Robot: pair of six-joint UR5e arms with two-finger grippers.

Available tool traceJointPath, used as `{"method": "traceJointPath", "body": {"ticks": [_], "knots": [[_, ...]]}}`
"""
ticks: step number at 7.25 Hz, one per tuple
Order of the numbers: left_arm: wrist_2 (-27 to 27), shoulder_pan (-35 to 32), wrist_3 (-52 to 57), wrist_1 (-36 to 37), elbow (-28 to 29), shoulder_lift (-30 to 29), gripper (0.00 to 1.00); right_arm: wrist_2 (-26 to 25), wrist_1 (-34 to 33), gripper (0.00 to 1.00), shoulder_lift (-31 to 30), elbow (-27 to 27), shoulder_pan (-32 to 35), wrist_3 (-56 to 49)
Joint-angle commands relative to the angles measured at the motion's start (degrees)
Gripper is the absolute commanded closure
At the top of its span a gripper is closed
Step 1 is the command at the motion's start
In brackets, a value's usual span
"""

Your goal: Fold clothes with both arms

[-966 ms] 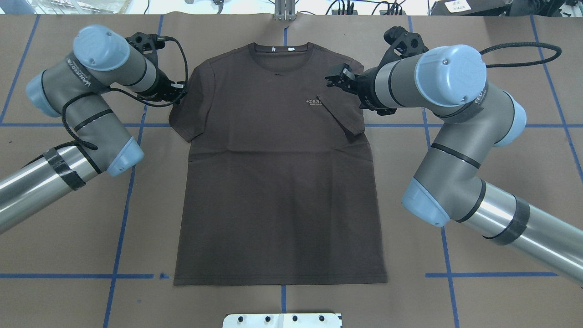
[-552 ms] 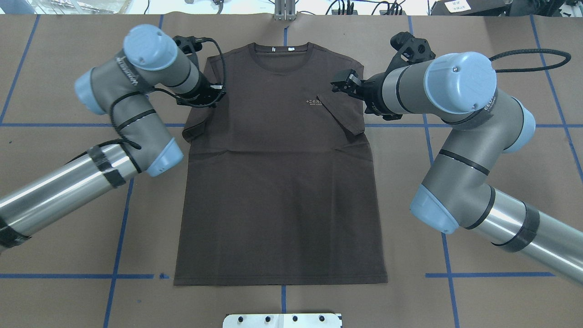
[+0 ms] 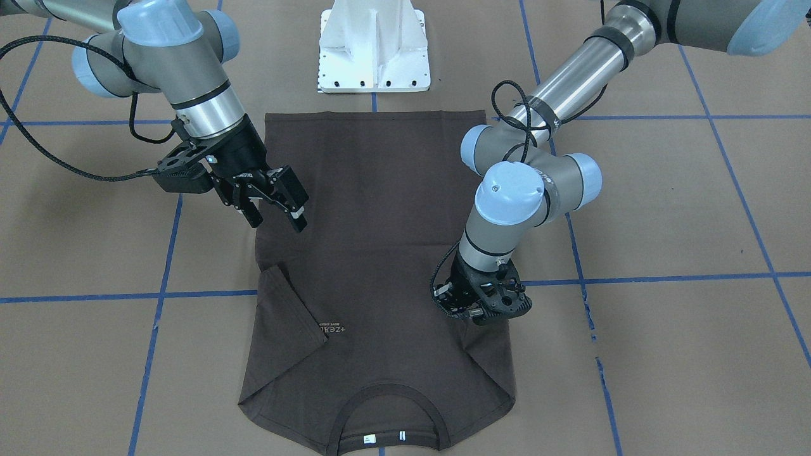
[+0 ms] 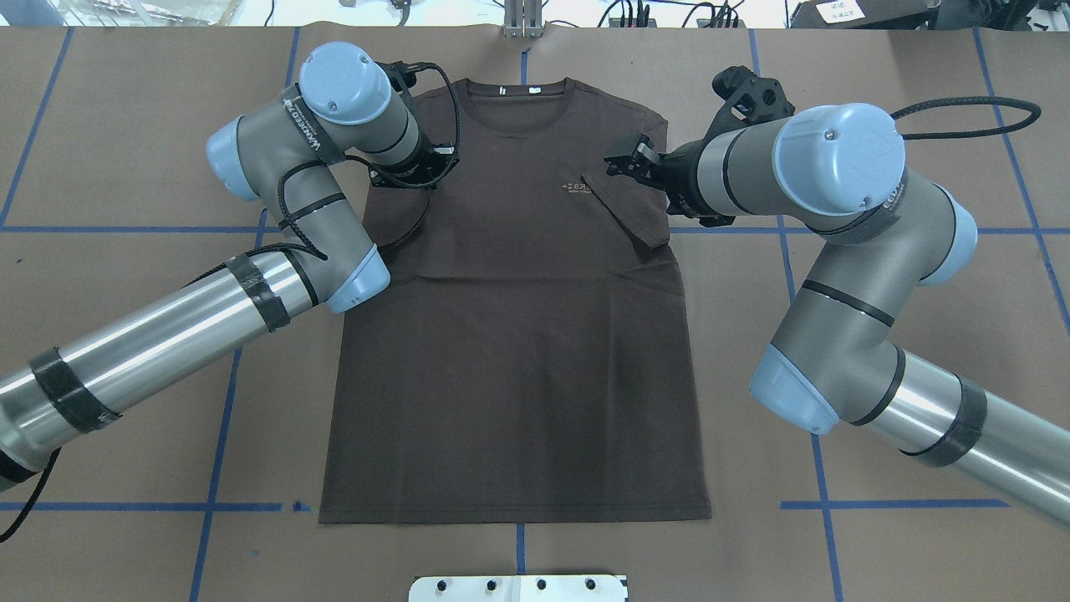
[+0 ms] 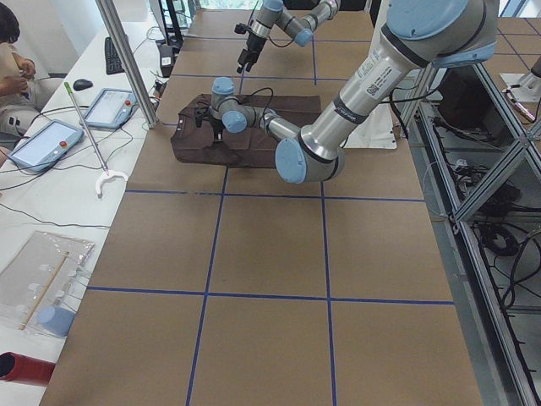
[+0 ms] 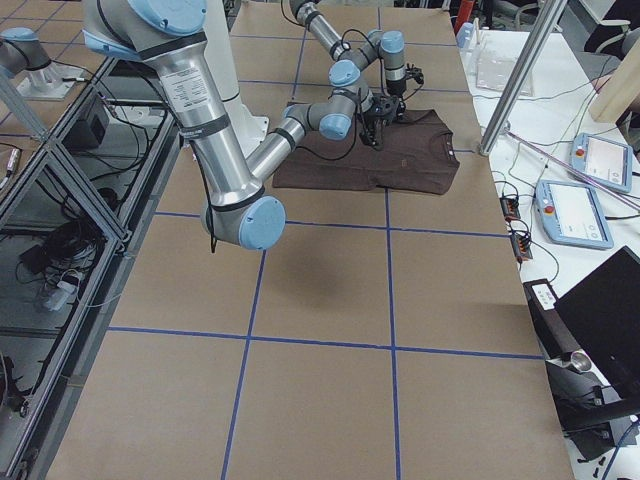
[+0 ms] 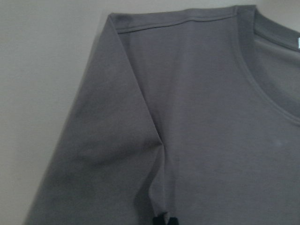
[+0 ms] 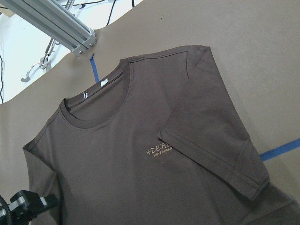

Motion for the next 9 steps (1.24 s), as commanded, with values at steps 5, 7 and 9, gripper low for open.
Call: {"method": "traceJointPath", "body": {"ticks": [5, 7, 9], "knots": [[0.85, 4.94, -5.18, -7.25, -25.34, 14.03, 0.14, -2.64, -6.80, 0.00, 0.08, 5.30, -6.12, 6.48], [1.03, 6.46, -10.54, -7.17, -35.71, 18.22, 0.12, -4.38, -24.19, 0.02, -0.89, 16.99, -16.91, 12.71], [0.94, 6.46, -10.56, -7.17, -39.16, 21.38, 0.13, -11.21, -24.61, 0.03, -8.33, 23.07, -25.97, 19.67]]}}
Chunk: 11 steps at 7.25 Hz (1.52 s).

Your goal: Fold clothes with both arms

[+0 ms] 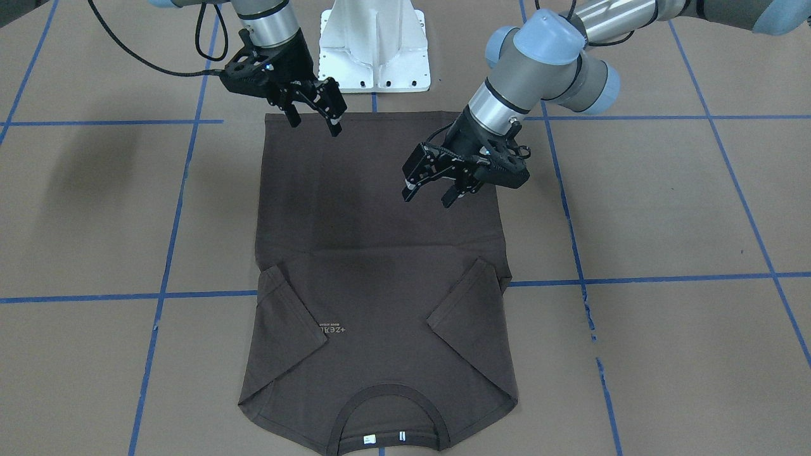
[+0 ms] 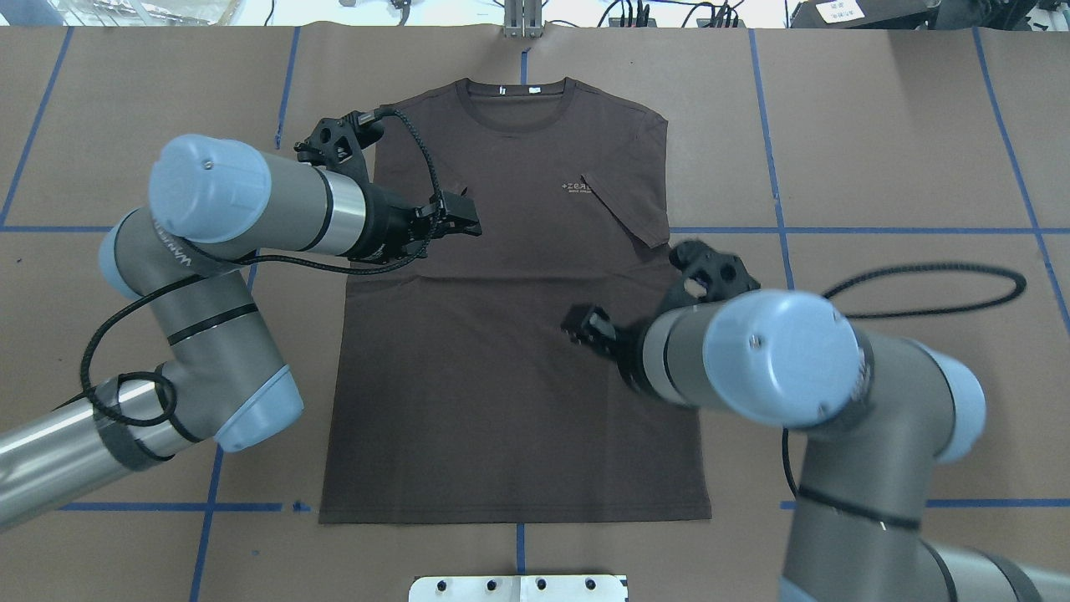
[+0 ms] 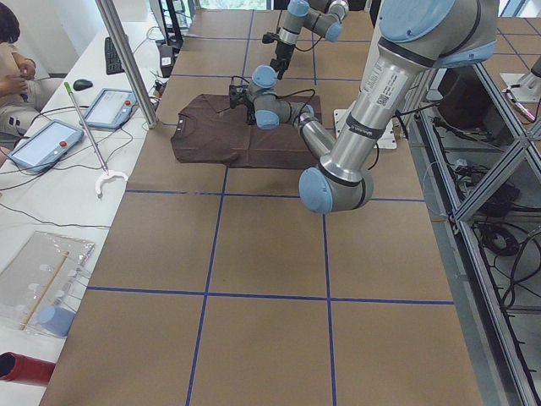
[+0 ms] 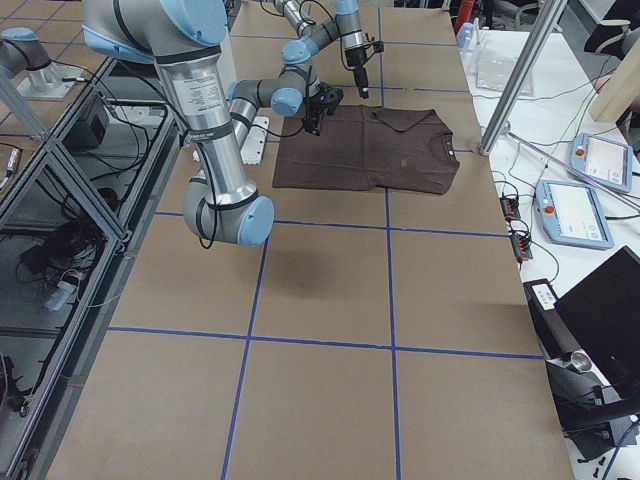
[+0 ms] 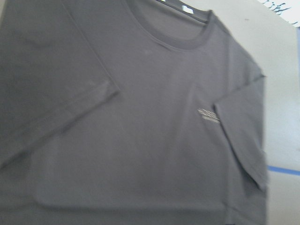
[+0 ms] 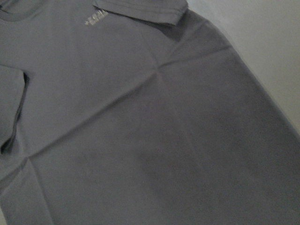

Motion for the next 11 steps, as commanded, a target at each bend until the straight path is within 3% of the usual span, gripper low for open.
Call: {"method": "traceJointPath", "body": {"ticks": [1, 3, 4, 6, 11], "knots": [[-0.07, 0.13, -0.34, 0.01, -2.16, 1.78, 0.13, -9.21, -1.43, 0.07, -5.69, 4.05, -10.31, 9.14], [-0.07, 0.04, -0.25, 0.01, -2.25, 2.05, 0.13, -11.89, -1.43, 0.07, -10.80, 3.97, -12.12, 12.26], [-0.07, 0.13, -0.25, 0.01, -2.16, 1.96, 0.13, -13.64, -1.35, 0.12, -12.81, 3.44, -12.73, 15.93], [-0.07, 0.04, -0.25, 0.01, -2.07, 2.05, 0.13, -13.83, -1.26, 0.12, -12.22, 0.20, -13.17, 16.05], [0.28, 0.30, 0.10, -0.25, -1.28, 2.31, 0.13, -13.48, -1.17, 0.12, -12.12, 2.90, -12.82, 16.05]]}}
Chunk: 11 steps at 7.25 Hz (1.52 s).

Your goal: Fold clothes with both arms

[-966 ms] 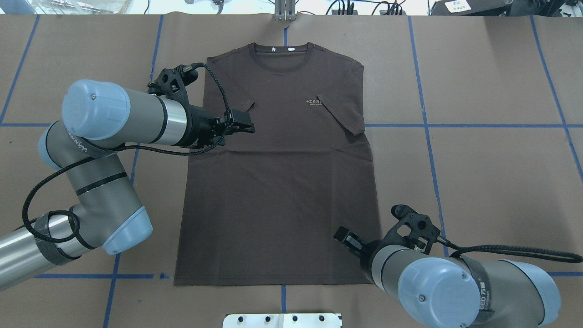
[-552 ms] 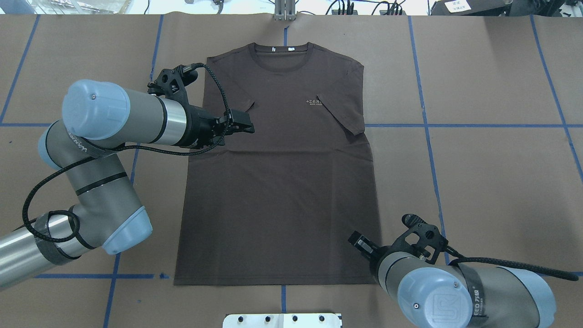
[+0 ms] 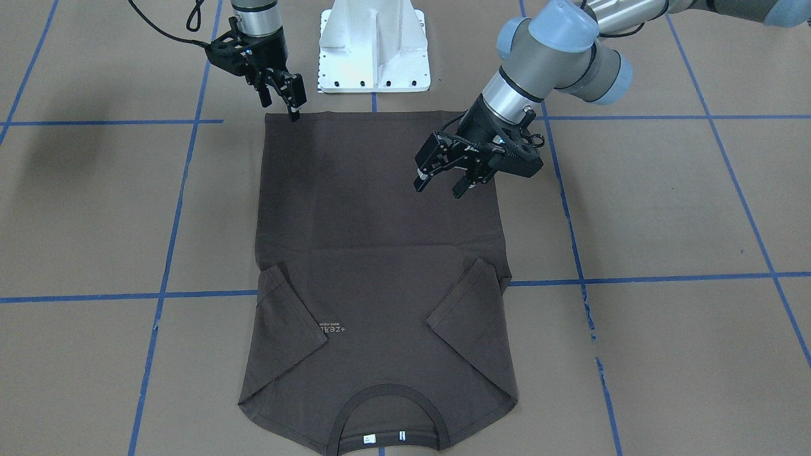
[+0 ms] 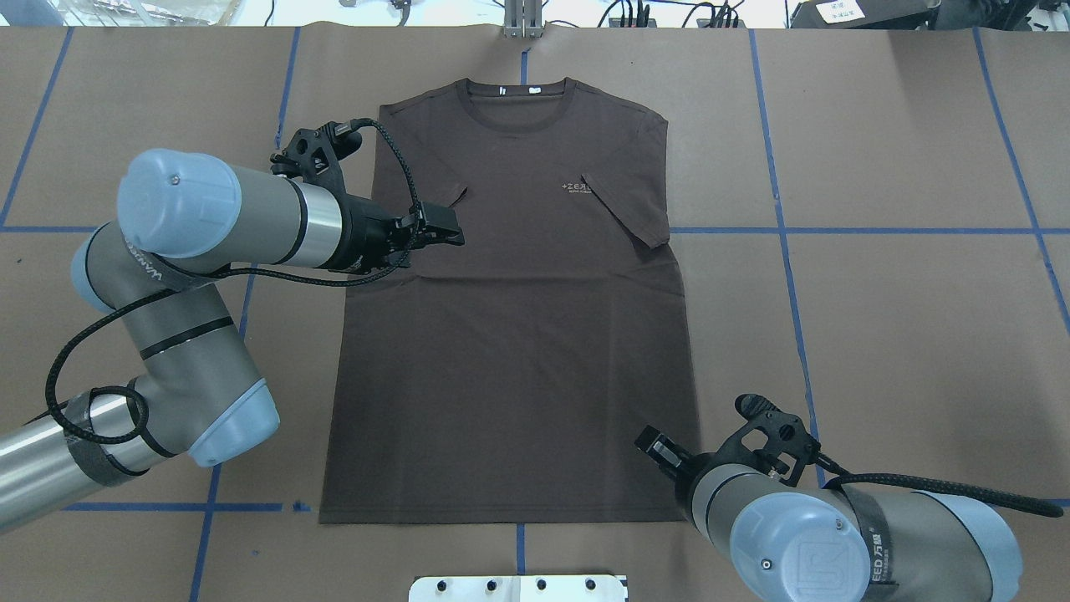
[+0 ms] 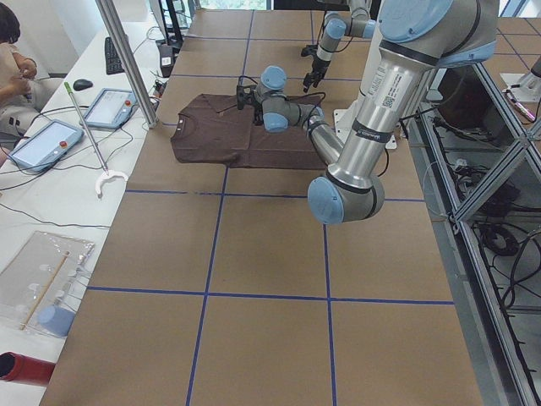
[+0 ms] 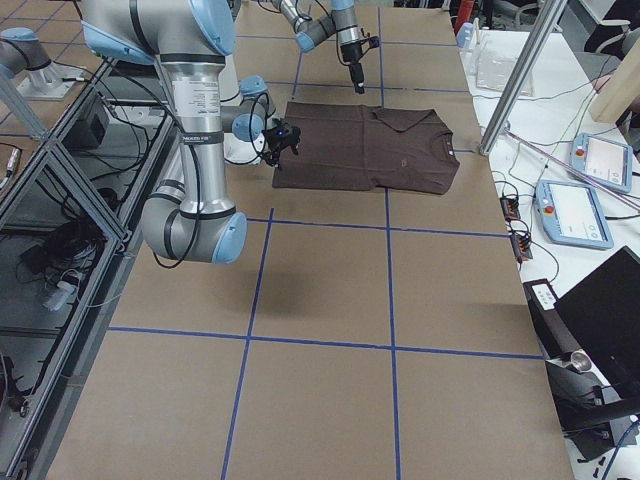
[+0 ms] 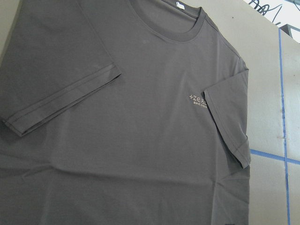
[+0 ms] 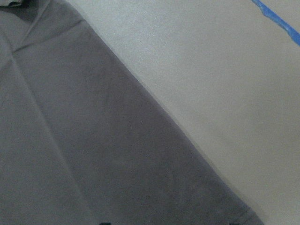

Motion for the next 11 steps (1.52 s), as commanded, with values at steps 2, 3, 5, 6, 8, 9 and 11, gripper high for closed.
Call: {"method": "traceJointPath", "body": {"ticks": [2, 3, 5, 6, 8, 9, 11], "knots": [[-0.04, 0.20, 0.23, -0.24, 0.16, -0.05, 0.12, 0.08, -0.18, 0.12, 0.02, 0.52, 0.17, -0.23], [-0.04, 0.20, 0.23, -0.24, 0.16, 0.12, 0.12, 0.08, -0.18, 0.12, 0.02, 0.52, 0.08, -0.14], [0.14, 0.20, 0.06, -0.07, -0.18, 0.04, 0.12, -0.01, -0.10, 0.12, 0.02, -0.09, -0.09, -0.06], [0.14, 0.20, -0.03, -0.16, -0.19, 0.04, 0.12, 0.08, -0.01, 0.12, 0.11, -1.05, -0.18, -0.06], [0.05, 0.20, -0.12, -0.16, -0.10, -0.05, 0.12, 0.25, 0.08, 0.12, 0.03, -1.94, -0.18, -0.32], [0.05, 0.20, -0.21, -0.07, 0.16, -0.05, 0.11, 1.12, -0.10, 0.12, 0.02, -1.94, -0.18, -0.32], [-0.04, 0.20, -0.30, -0.07, 0.25, -0.05, 0.10, 1.66, -0.27, 0.12, 0.02, -2.81, -0.44, -0.41]]}}
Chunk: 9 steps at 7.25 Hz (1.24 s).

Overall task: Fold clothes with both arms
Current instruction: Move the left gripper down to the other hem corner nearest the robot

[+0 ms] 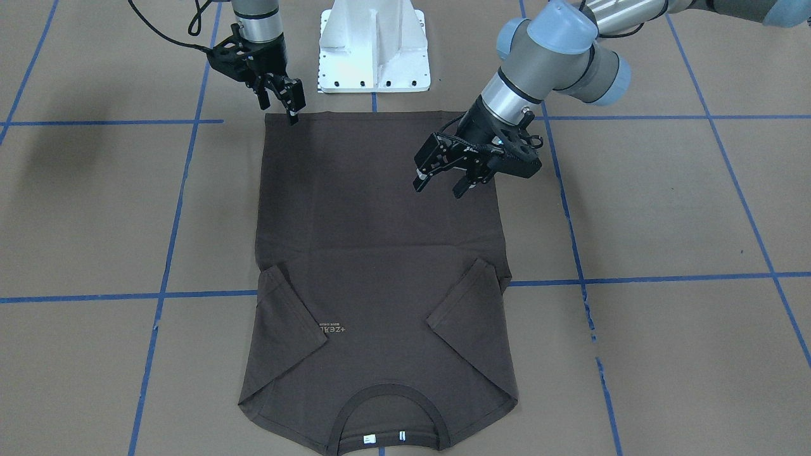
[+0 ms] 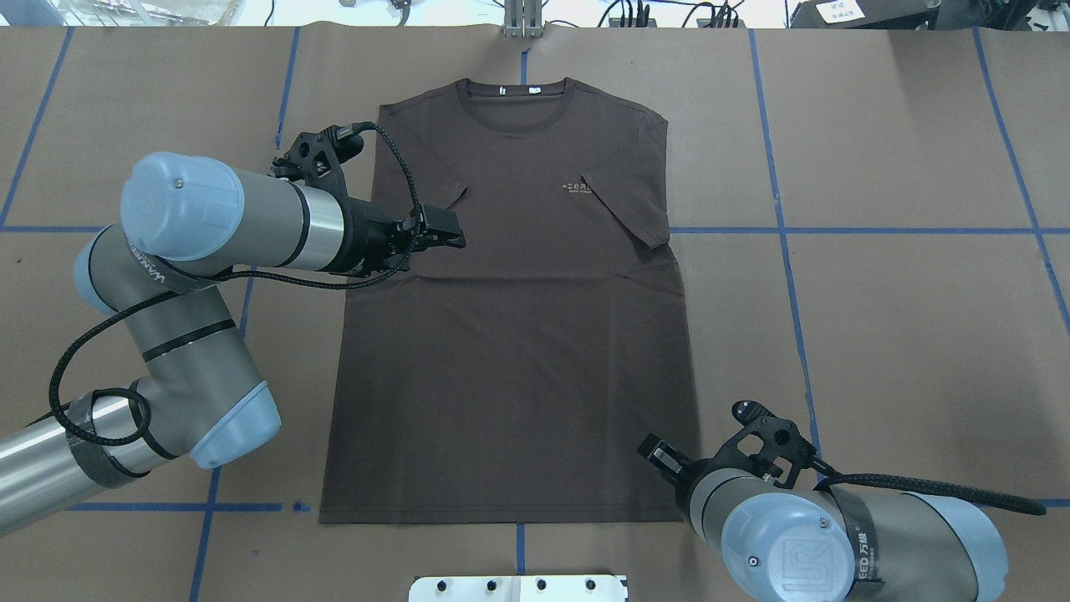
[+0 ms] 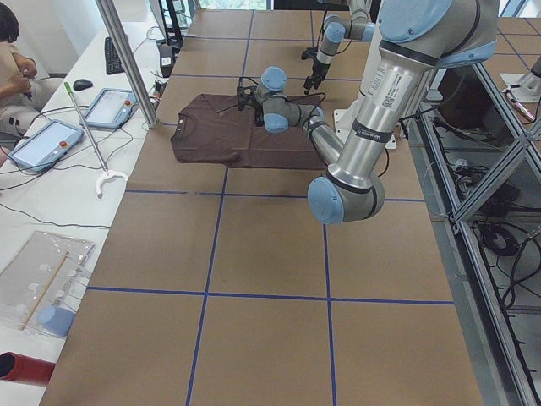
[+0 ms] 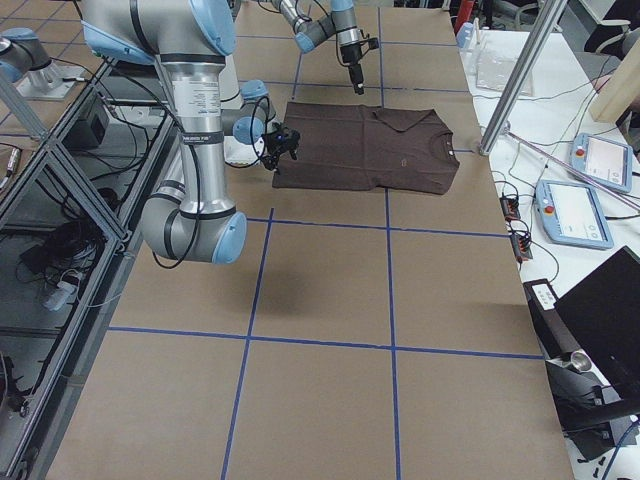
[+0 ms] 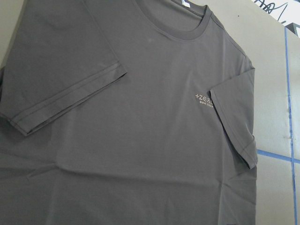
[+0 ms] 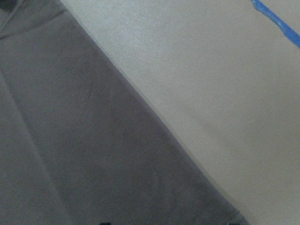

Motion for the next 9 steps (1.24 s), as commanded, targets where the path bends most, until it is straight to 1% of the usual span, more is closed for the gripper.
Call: {"method": "traceJointPath", "body": {"ticks": [1, 2, 4, 5, 9], "knots": [[-0.03, 0.08, 0.04, 0.01, 0.27, 0.00, 0.10, 0.30, -0.17, 0.12, 0.03, -1.28, -0.67, 0.01], [-0.03, 0.08, -0.05, 0.01, 0.28, 0.00, 0.10, 0.38, -0.08, 0.13, -0.06, -2.77, -0.85, -0.07], [-0.03, 0.08, 0.04, -0.17, 0.45, 0.17, 0.10, 0.38, -0.17, 0.16, -0.76, -2.78, -1.55, -0.25], [-0.03, 0.08, 0.04, -0.25, 0.45, 0.17, 0.10, 1.69, -0.17, 0.18, -0.94, -2.69, -1.55, -0.60], [-0.03, 0.08, 0.13, -0.43, 0.89, 0.17, 0.10, 3.02, -0.17, 0.21, -1.03, -3.40, -1.99, -0.69]]}}
